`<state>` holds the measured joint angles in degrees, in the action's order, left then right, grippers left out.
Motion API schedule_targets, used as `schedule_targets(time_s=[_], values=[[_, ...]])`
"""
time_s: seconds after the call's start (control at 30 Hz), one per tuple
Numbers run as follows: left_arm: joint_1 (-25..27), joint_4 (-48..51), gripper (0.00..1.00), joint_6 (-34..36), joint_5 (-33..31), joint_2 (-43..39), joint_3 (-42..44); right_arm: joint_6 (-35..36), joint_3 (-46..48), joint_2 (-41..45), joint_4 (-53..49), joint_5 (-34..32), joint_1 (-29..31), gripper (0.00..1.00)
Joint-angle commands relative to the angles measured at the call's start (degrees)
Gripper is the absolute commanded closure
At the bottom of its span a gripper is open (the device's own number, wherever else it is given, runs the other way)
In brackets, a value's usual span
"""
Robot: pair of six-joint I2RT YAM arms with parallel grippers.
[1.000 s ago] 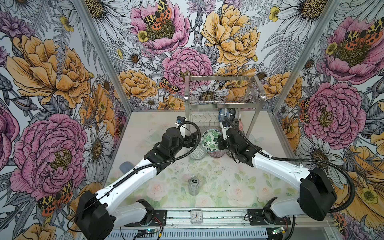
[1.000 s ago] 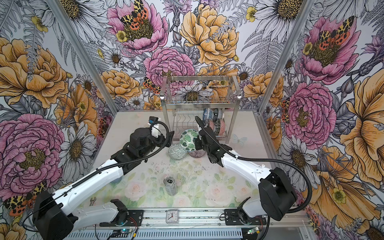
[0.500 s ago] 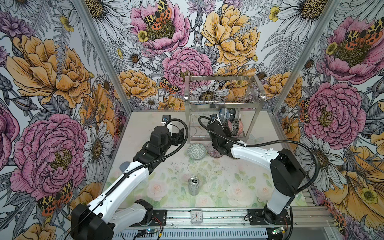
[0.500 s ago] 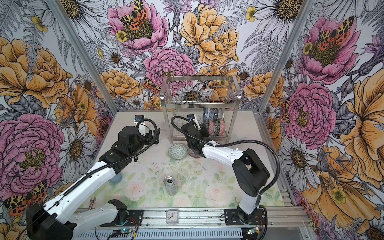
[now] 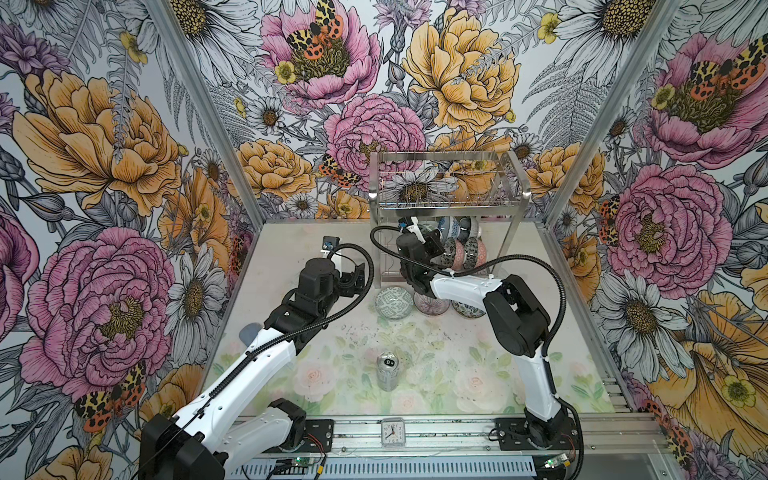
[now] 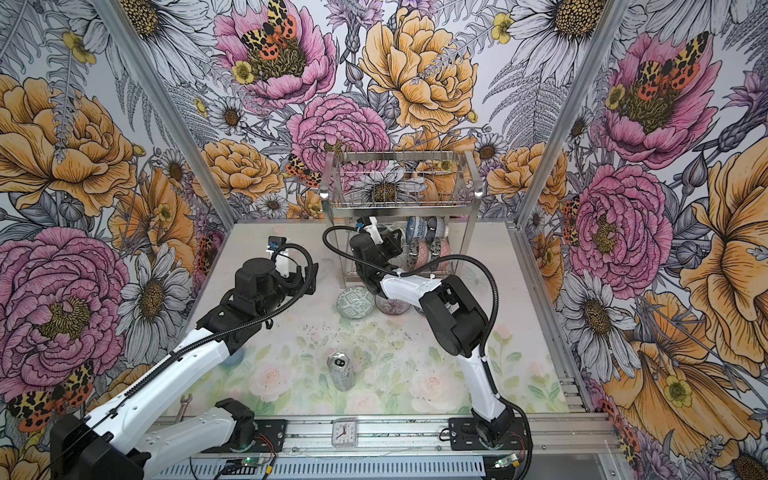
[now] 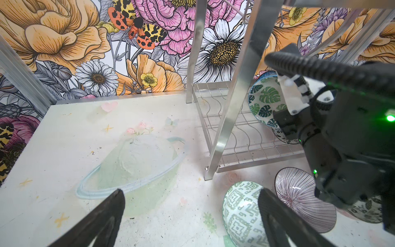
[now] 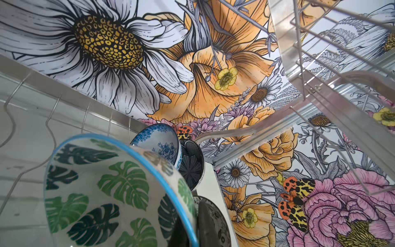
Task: Load the bowls into the dish rack
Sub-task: 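Carry the monstera bowl into the rack with right gripper while left withdraws, then lower the monstera bowl upright into the rack beside the blue floral bowl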
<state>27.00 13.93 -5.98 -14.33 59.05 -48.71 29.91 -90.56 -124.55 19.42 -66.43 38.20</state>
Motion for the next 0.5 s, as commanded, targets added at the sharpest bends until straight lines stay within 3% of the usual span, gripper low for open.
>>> schedule_targets(time_s=[0.0,0.13,0.47], values=[[-1.0,-1.7,0.01,-0.2,0.9,-1.5,1.2,6.1,-6.1,-3.8,8.7,-2.1,-0.8,1.00],[-1.1,-1.5,0.01,-0.3,1.2,-1.8,1.3,10.3,-13.0,-9.8,10.4,-2.0,-1.6,1.00],[-1.1,-0.7,0.01,-0.3,1.1,-2.2,1.1,11.3,-22.3,-18.7,9.1,-2.2,-4.2,1.00]])
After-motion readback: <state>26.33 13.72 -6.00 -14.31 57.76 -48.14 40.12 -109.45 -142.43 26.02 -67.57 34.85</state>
